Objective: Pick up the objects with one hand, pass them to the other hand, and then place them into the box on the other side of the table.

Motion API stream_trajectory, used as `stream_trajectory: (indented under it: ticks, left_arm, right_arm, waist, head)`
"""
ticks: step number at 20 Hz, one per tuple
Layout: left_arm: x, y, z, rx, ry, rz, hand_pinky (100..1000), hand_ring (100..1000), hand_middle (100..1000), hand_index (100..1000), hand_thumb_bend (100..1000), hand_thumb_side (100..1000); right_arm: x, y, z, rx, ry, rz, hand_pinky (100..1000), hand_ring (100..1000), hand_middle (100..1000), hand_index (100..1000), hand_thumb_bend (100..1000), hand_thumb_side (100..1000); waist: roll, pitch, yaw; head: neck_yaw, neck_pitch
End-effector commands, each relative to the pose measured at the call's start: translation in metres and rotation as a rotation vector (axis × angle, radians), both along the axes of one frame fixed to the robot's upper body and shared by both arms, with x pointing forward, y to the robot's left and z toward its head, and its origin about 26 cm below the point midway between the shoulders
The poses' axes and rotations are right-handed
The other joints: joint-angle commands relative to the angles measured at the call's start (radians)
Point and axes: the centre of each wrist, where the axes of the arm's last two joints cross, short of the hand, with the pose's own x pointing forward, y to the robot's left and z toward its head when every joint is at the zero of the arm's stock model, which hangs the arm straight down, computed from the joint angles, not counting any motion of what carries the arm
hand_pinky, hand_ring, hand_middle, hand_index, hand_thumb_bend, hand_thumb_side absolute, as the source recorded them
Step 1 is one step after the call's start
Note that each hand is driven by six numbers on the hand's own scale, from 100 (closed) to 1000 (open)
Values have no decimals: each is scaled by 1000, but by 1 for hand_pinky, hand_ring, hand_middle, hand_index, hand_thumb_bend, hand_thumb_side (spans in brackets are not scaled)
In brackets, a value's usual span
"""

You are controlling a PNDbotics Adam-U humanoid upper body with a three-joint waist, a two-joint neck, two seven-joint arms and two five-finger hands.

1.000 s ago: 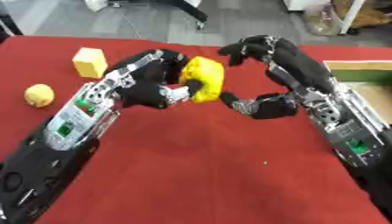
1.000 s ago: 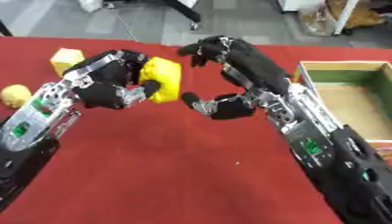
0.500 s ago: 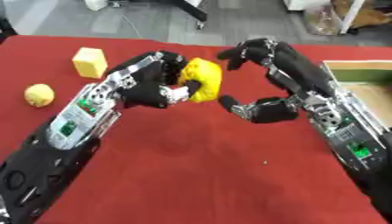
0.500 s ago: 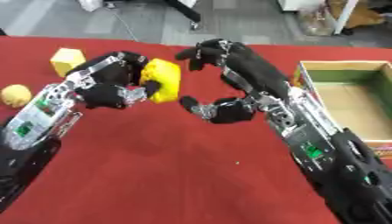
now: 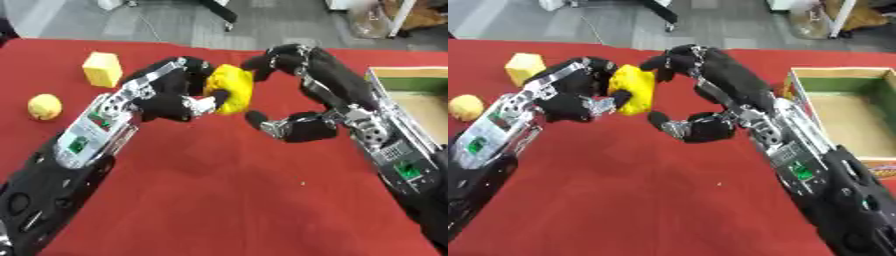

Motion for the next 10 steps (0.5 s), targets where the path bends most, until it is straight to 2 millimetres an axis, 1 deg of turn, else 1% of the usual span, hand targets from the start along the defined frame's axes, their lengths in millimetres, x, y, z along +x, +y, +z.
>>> stream_trajectory:
  ticks: [1,10]
  left_arm:
    - [-2,-3,12,-2,-31,-25,689,538,438,509,149,107]
    - [-4,-8,13,6,-26,-59,692,540,439,510,143,112]
  right_arm:
    - [-5,0,10,9,-25,21,611,579,547,794,322,204]
    - [-4,-1,8,-3,-19,12,610,579,541,803,309,192]
  waist:
    - [3,-21,0]
    - [3,-21,3]
  head:
    - [2,3]
    - [1,4]
